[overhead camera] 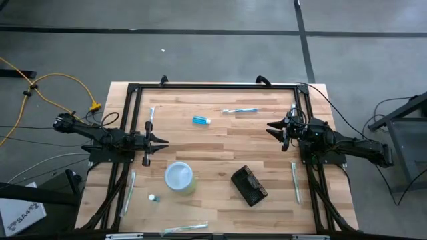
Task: Pick & Place toothbrushing station
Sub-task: Put the bottom blue mouthwash into the black mesh organizer
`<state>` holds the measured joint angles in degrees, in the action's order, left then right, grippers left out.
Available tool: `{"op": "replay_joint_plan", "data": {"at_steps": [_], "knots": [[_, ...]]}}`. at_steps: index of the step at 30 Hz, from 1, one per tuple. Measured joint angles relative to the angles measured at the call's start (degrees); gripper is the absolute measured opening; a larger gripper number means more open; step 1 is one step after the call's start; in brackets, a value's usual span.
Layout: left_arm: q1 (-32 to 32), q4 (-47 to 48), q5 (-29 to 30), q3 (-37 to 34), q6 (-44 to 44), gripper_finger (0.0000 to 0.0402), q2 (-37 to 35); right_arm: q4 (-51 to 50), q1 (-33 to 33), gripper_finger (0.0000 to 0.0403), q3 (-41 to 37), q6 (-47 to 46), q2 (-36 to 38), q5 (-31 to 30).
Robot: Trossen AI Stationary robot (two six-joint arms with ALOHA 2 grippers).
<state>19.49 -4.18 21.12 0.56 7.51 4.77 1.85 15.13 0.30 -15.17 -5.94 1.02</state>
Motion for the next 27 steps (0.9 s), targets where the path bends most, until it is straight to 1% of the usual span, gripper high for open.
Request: {"op": "replay_joint_plan", "data": {"at_steps": [5,13,18,20,23,25,27], "knots": [[0.0,-0.2,0.0,0.0,-0.2,0.0053,0.0,0.0,0.0,0.0148,0.0,0.0,0.0,0.0],[0.0,-0.3,0.0,0.0,-3.6,0.0053,0.0,0.0,0.0,0.0148,0.0,0.0,0.0,0.0],[0.3,-0.7,-0.1,0.0,-9.2,0.0053,0.0,0.0,0.0,0.0148,0.0,0.0,0.0,0.0],[0.3,-1.9,-1.2,0.0,-9.4,0.0053,0.0,0.0,0.0,0.0148,0.0,0.0,0.0,0.0],[0.3,-5.3,-4.9,0.3,-9.7,0.0053,0.0,0.0,0.0,0.0148,0.0,0.0,0.0,0.0],[0.3,-6.5,-5.4,1.2,-10.8,0.0053,0.0,0.0,0.0,0.0148,0.0,0.0,0.0,0.0],[0.2,-5.7,-5.3,2.1,-11.7,0.0053,0.1,0.0,0.0,0.0148,0.0,0.0,0.0,0.0]]}}
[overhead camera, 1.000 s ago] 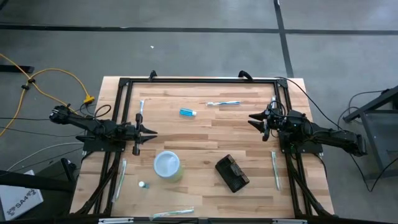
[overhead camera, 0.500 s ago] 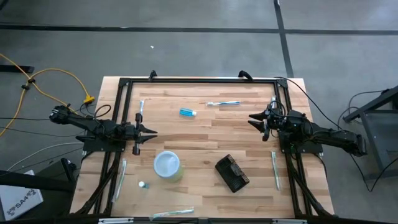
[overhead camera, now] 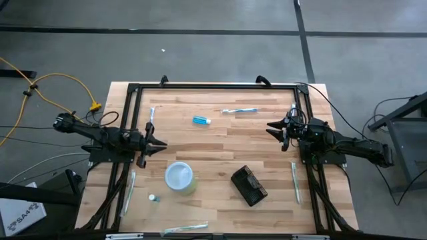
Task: Pick & Place toothbrushing station
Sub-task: Put the bottom blue mouthwash into the black mesh organizer
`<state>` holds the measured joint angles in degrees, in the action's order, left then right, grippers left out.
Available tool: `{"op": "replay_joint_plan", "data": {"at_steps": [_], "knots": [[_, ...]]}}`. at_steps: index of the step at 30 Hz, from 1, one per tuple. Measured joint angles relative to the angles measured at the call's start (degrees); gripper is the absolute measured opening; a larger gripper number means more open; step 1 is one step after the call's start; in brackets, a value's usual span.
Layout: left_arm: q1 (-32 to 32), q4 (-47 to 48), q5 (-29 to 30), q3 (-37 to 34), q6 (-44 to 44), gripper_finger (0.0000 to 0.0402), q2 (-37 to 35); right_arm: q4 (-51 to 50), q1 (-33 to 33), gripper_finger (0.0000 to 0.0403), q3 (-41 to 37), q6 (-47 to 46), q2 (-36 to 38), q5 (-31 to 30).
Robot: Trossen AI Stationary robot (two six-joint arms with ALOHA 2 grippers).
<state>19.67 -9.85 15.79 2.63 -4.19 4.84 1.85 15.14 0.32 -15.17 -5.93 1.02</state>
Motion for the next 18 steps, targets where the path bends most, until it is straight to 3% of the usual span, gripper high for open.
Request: {"op": "replay_joint_plan", "data": {"at_steps": [6,18], "knots": [[-1.5,2.7,5.6,4.0,-1.9,0.0053,2.7,0.0,0.0,0.0148,0.0,0.0,0.0,0.0],[-7.2,10.4,5.8,17.5,-2.7,0.0053,19.0,0.0,0.0,0.0148,0.0,0.0,0.0,0.0]]}}
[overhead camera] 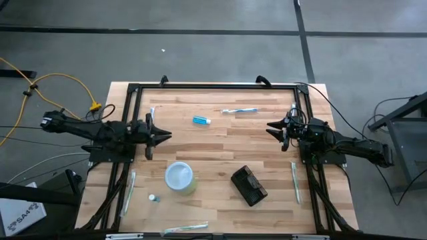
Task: Pick & Place toothbrushing station
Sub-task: Put the bottom blue mouthwash into the black mesh organizer
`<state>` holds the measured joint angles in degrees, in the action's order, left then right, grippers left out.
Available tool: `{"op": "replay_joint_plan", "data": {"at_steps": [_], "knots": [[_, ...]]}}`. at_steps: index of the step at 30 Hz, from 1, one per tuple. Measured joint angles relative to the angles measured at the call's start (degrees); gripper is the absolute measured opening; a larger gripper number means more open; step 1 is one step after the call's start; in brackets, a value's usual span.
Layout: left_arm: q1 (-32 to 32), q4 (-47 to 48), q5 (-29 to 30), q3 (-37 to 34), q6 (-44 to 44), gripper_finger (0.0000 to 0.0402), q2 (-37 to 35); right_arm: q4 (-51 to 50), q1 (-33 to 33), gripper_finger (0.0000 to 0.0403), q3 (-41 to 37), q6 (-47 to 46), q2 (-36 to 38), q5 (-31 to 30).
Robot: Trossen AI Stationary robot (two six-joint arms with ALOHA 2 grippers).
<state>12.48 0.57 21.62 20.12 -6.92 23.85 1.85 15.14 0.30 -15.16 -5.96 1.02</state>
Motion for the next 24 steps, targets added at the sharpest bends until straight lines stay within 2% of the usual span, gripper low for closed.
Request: {"op": "replay_joint_plan", "data": {"at_steps": [6,13,19,24], "knots": [[-5.3,7.8,0.0,9.3,1.2,0.0053,10.7,0.0,0.0,0.0148,0.0,0.0,0.0,0.0],[-8.6,8.5,-1.0,14.7,3.0,0.0053,19.7,0.0,0.0,0.0148,0.0,0.0,0.0,0.0],[-7.8,9.7,-1.7,17.0,2.7,0.0053,22.1,0.0,0.0,0.0148,0.0,0.0,0.0,0.0],[-5.6,15.9,-2.0,21.1,2.9,0.0053,21.6,0.0,0.0,0.0148,0.0,0.0,0.0,0.0]]}}
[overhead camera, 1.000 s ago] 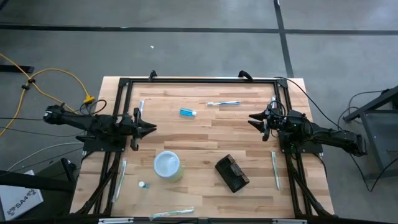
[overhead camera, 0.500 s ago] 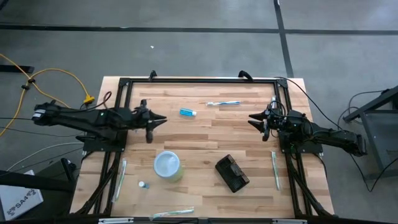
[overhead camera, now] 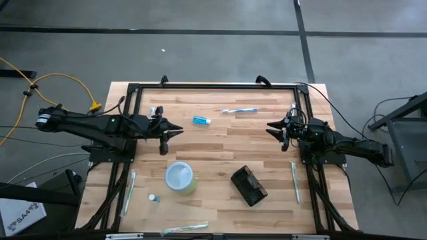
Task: Pick & Place toothbrushing station
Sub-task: Put the bottom blue mouthwash into the black mesh organizer
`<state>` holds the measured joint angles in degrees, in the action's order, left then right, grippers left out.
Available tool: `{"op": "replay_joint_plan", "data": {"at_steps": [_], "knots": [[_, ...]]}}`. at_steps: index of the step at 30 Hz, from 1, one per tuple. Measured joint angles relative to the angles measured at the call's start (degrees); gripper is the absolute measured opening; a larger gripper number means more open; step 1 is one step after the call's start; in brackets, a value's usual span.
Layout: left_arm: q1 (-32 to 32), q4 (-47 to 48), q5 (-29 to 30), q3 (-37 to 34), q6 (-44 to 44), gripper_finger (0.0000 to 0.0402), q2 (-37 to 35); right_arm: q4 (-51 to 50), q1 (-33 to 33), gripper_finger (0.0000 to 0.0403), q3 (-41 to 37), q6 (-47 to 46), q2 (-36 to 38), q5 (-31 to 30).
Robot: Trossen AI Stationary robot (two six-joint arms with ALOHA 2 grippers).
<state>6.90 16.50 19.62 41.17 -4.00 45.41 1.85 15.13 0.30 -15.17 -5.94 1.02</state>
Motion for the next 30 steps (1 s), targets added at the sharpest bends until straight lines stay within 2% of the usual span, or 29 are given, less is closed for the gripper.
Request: {"op": "replay_joint_plan", "data": {"at_steps": [10,21,30], "knots": [[6.0,14.9,-0.2,8.8,3.9,0.0053,0.0,0.0,0.0,0.0148,0.0,0.0,0.0,0.0],[17.2,18.5,-0.2,14.4,9.7,0.0053,0.0,0.0,0.0,0.0148,0.0,0.0,0.0,0.0],[27.8,24.9,-0.2,16.7,8.0,0.0053,0.1,0.0,0.0,0.0148,0.0,0.0,0.0,0.0]]}}
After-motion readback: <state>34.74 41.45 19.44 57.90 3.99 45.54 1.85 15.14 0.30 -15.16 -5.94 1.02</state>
